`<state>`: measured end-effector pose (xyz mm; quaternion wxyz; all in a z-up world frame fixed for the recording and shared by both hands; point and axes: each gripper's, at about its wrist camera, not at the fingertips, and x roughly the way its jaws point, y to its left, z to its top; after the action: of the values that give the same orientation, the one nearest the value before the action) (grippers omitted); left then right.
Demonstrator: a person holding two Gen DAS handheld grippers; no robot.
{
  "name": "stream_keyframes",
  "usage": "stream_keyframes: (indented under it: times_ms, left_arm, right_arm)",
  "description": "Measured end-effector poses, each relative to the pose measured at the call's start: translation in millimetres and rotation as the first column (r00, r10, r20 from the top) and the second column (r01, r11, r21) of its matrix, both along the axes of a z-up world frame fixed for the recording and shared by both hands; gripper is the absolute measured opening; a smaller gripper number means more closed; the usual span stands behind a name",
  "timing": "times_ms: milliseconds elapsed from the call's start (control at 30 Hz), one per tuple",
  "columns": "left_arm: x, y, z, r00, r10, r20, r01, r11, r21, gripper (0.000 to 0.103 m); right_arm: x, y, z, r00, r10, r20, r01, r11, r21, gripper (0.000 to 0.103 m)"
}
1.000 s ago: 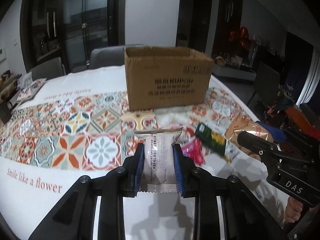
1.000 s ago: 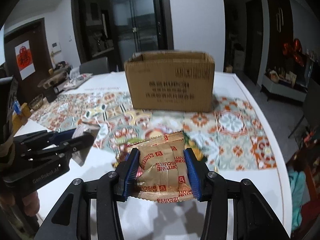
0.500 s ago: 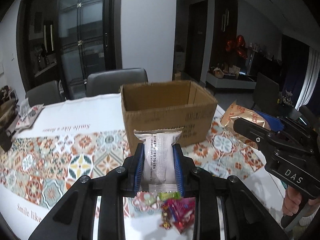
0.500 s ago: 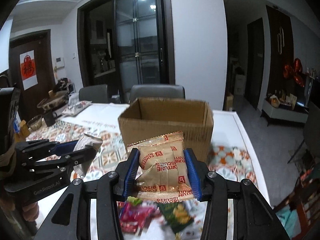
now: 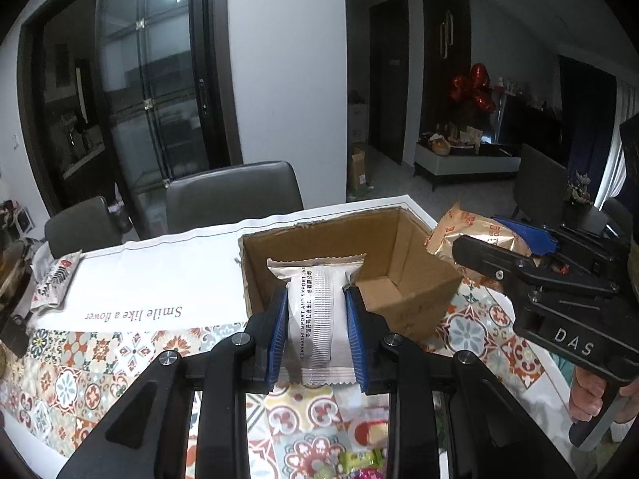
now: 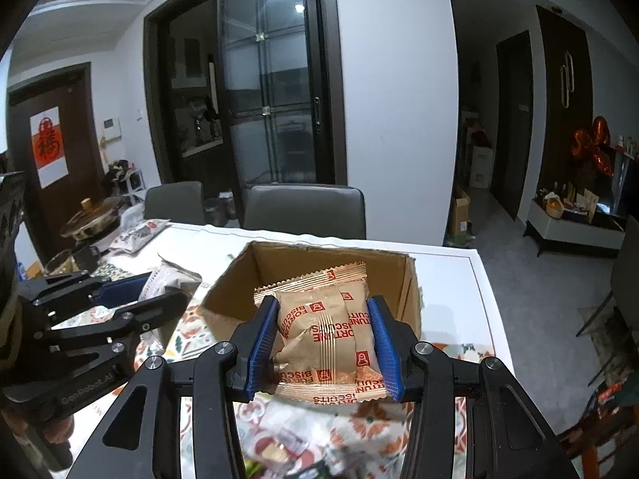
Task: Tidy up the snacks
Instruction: 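Carry both snacks into the cardboard box and open both tools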
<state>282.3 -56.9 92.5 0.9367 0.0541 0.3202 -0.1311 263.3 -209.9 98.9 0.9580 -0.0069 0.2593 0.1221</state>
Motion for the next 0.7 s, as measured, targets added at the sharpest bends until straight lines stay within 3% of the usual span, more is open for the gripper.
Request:
stream_keyframes:
  times_ms: [367,600,633,700]
  left_arm:
    - [71,2,-19,0.993,-0.007,-0.114,0.003,0.999,-0.04,0.028]
    - [94,-2,-32,0.99,0.002,-0.143,-0.006,0.999,-0.033,0.03]
    - [95,-1,-34,0.99,0.007,-0.144,-0.012,0.999,-0.031,0.032]
    - [94,1,-35,0.99,0.017,-0.137,-0.022,0.999,-0.03,0.047]
  right_arm:
    - [66,-3,-18,0.996,0.007,-0.091,-0.006,1.0,0.012,0.047]
    - [91,-2,-36,0.991,0.002,-0.134,0.001,1.0,0.02,0.047]
    - [93,-2,-38,0.99,0.001,-0.139,0.002,1.0,0.019,0.047]
    - [95,-3,-40,0.99,-0.006,-0.142,0.009,1.0,0.016,0.049]
